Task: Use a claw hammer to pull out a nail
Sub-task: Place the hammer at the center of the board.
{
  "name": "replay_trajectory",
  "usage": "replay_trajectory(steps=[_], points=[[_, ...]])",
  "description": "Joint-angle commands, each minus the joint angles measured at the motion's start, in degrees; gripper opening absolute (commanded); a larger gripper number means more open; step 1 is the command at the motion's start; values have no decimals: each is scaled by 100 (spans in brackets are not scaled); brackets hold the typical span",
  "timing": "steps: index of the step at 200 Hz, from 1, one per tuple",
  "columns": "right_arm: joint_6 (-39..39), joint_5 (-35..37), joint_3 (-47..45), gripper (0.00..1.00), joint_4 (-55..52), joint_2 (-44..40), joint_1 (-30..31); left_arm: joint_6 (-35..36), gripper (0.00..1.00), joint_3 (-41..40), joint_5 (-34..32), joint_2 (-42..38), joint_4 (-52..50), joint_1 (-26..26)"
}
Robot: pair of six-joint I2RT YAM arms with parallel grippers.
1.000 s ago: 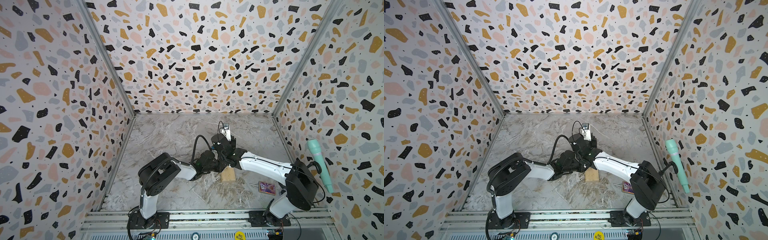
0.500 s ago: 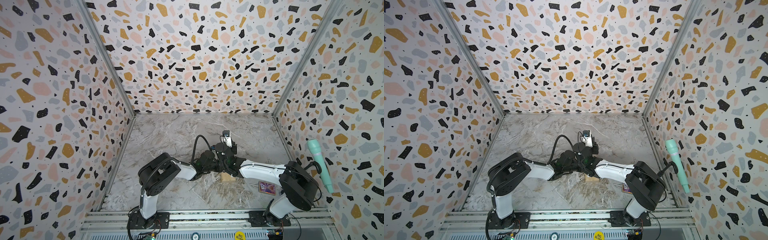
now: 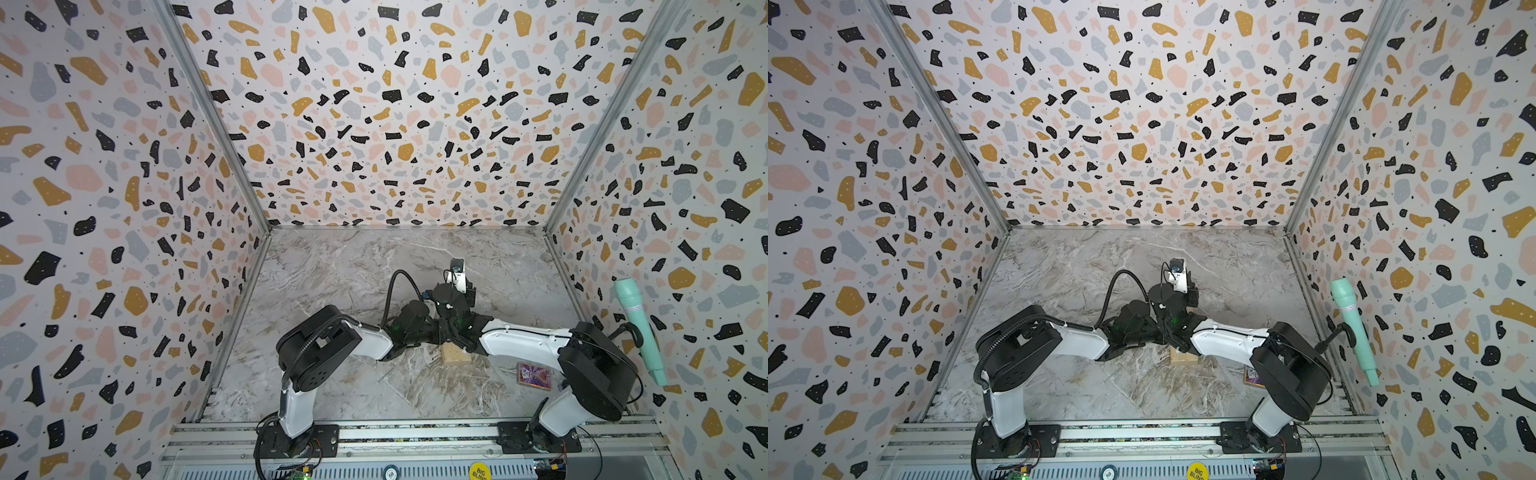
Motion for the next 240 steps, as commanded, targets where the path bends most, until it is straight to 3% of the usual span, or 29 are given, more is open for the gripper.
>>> replay_trajectory(steps=[1,35,81,128,173,240], points=[[705,-117,206,0,-519,-267,-273,58,25,-115,-40,155,-491,-4],[1161,-693,82,0,-850,-530,-724,67,25,-181,-117,32,-486,-1],[1227,-1376,19,0,-1218,-764,-1553,227,25,-172,-181,-264,-614,39],[1488,-1932,-149,0,-1386,-959,-1992,651,28,-261,-582,-1259,-1051,429],[1438,-2096,-339,0,-1477,-980,-2134,1361,37,-293,-1440,-2344,-1922,821],[1321,-2560,-786,0,-1623,-1257,-2204,1635,56,-679,-2589,-3583,-2199,1120]])
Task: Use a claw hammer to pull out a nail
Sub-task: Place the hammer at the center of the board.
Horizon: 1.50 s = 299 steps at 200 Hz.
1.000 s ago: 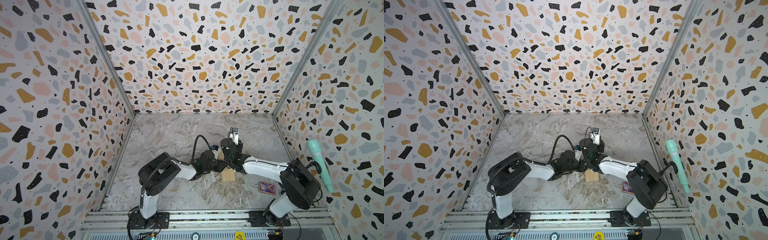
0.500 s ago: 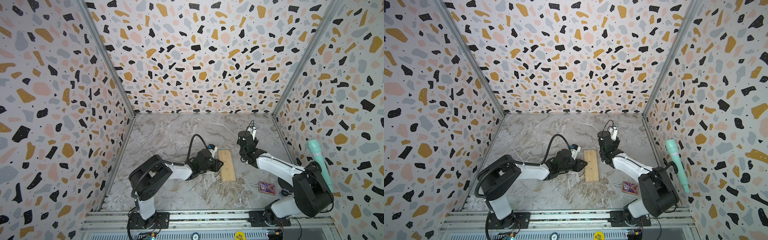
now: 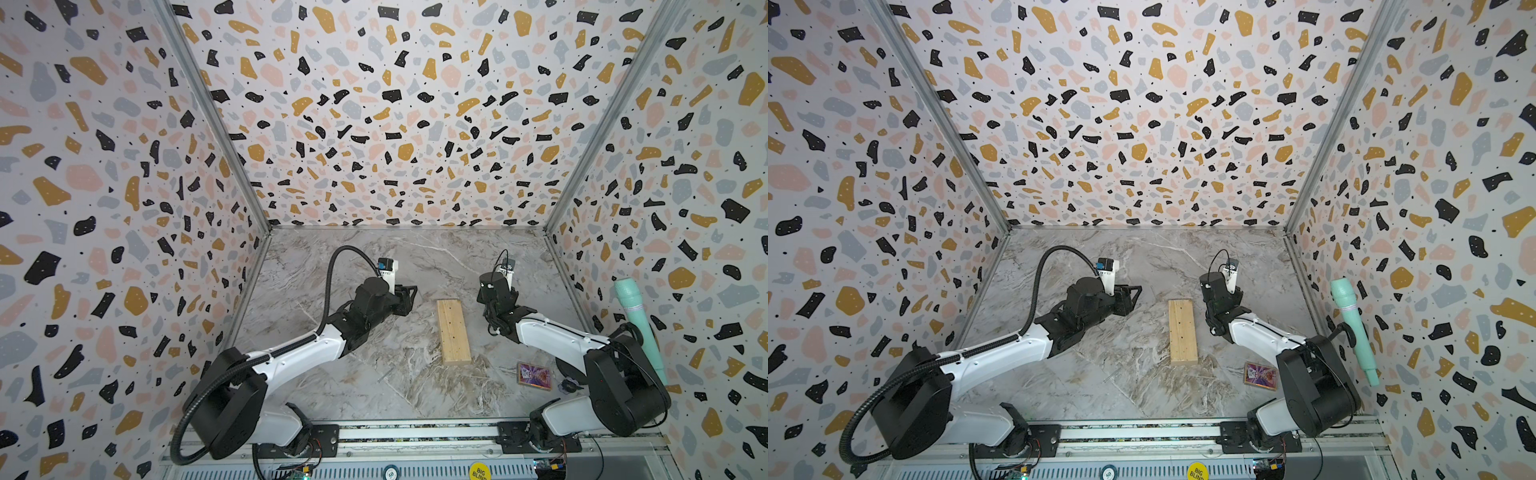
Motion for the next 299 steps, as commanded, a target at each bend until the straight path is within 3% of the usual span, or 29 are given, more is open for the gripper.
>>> replay_trajectory(steps=[1,30,101,150,189,299], points=[[-54,-267,-31,0,-7,-369,-34,252,56,-163,-578,-289,-143,85],[-467,-1228,-154,0,29,-530,-135,209,57,-277,-644,-402,-145,139],[-837,-2420,-532,0,-245,-1079,-630,111,58,-356,-497,-299,-15,157],[-597,-3019,-802,18,-150,-1011,-1095,4,59,-431,-420,-277,81,157],[-547,-3864,-769,19,-1,-674,-1378,-74,59,-481,-385,-232,180,157],[-275,-4146,-326,23,-127,492,-1620,-184,59,-473,-323,-31,243,158]])
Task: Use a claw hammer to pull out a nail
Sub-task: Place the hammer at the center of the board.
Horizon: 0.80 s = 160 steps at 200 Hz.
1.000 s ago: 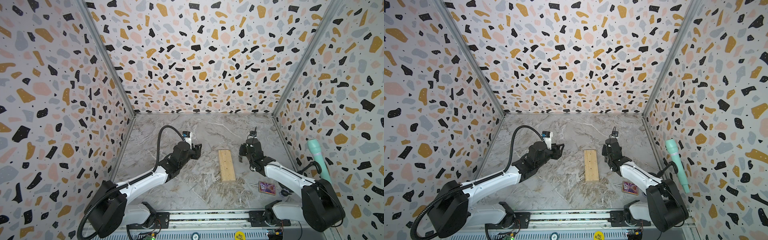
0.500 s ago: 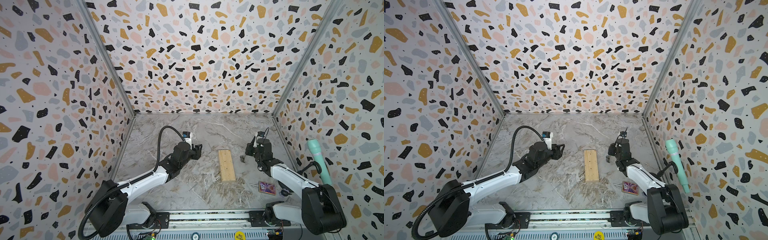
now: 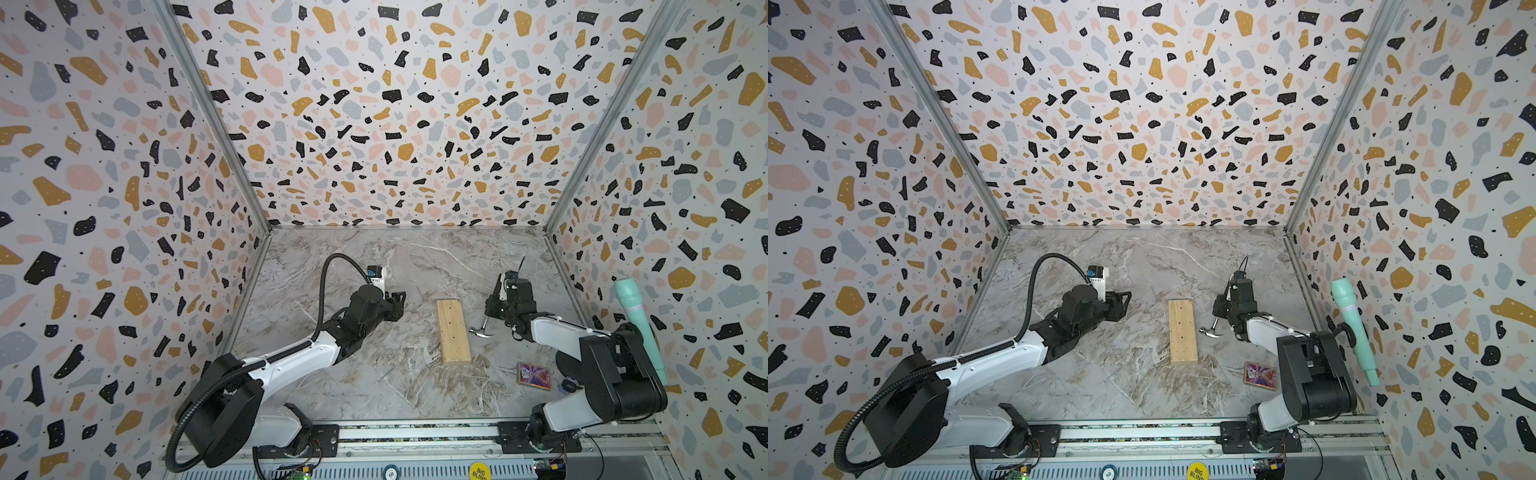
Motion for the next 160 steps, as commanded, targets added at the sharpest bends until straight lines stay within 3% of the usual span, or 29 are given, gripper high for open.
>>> replay_trajectory(steps=[1,41,65,78,112,151,160], points=[[82,-133,193,23,-147,47,-36,-20,59,-38,15,26,278,33],[120,-101,307,24,-293,245,-44,-13,59,-40,6,84,261,33],[198,-42,286,30,-298,204,-44,-23,59,-61,-73,80,276,33],[222,-18,281,38,-296,138,-44,-34,59,-79,-148,50,280,33],[282,225,177,44,-186,-180,-44,-10,60,-123,-395,-69,221,33],[55,980,103,57,-226,-818,-35,405,66,-84,-1632,-461,-422,187],[-14,1279,18,68,-155,-1044,-37,545,70,-65,-2085,-561,-557,282]])
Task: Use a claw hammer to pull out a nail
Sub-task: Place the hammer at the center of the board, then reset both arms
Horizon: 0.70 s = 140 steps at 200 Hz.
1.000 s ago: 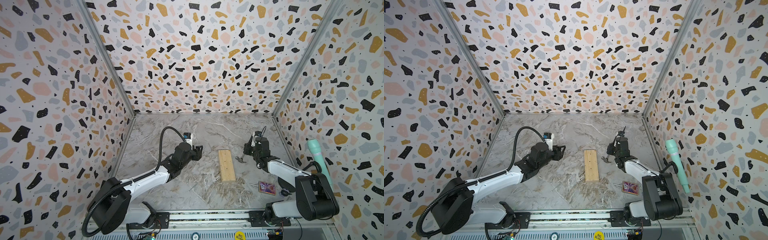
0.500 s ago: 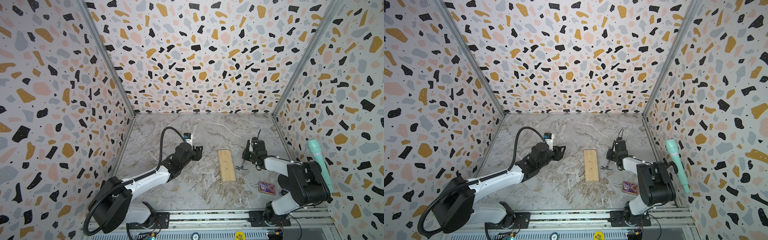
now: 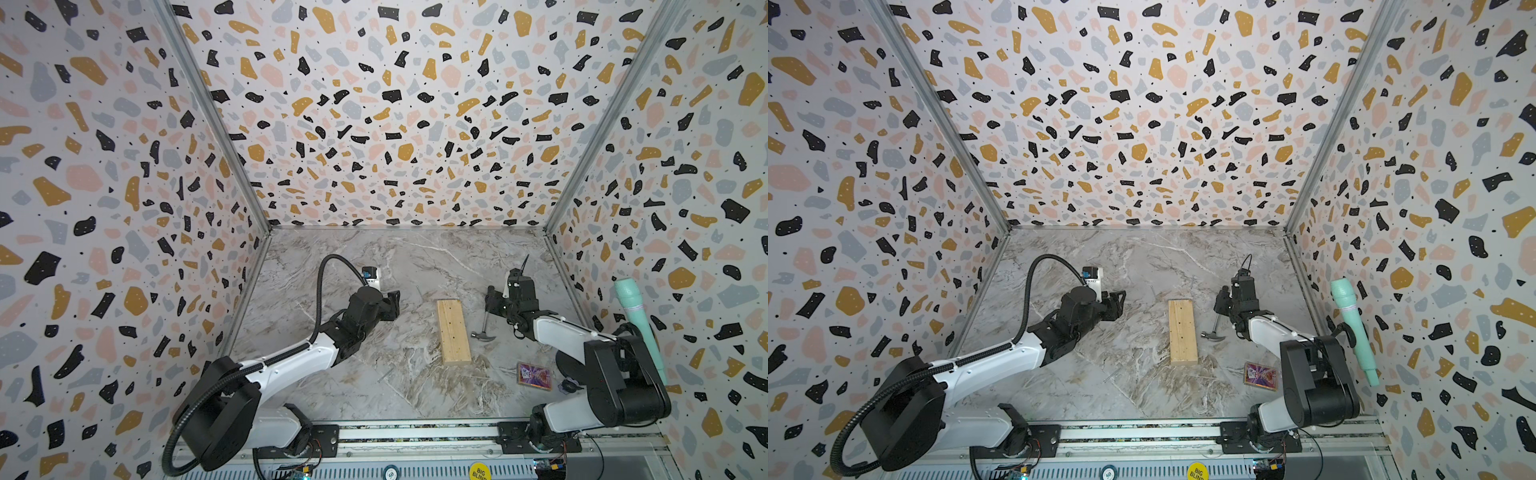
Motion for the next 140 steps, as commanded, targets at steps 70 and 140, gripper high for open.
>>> replay_trajectory(steps=[70,140], points=[[-1184,2782,-519,99,819,-1324,-67,1831,100,-1310,-3362,-1136,1498,1545],[-2363,2377,-1813,99,3792,-876,-301,2252,100,-3084,-3457,-1180,4131,2455]])
